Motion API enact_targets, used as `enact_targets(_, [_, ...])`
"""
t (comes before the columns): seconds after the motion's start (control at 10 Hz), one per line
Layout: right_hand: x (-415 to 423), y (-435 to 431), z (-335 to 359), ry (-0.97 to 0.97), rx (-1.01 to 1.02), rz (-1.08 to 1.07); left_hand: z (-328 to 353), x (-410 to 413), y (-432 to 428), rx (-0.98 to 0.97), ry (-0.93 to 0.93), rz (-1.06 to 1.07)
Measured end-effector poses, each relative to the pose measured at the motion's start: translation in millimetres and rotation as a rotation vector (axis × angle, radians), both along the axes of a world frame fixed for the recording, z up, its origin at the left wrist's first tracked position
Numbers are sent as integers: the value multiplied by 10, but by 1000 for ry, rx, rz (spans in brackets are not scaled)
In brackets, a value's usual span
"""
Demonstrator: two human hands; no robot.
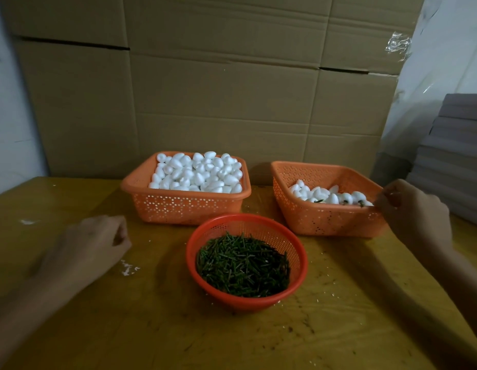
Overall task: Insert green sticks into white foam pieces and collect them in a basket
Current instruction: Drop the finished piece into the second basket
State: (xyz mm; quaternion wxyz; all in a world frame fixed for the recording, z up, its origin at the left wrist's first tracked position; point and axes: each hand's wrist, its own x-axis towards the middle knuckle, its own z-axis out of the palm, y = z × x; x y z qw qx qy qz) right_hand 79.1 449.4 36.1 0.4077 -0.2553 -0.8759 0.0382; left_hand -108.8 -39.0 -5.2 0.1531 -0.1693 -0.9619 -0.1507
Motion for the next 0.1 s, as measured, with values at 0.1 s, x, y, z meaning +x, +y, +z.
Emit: enact_targets(0.1, [8,-11,34,53,70,17,-19,-78,-11,2,5,12])
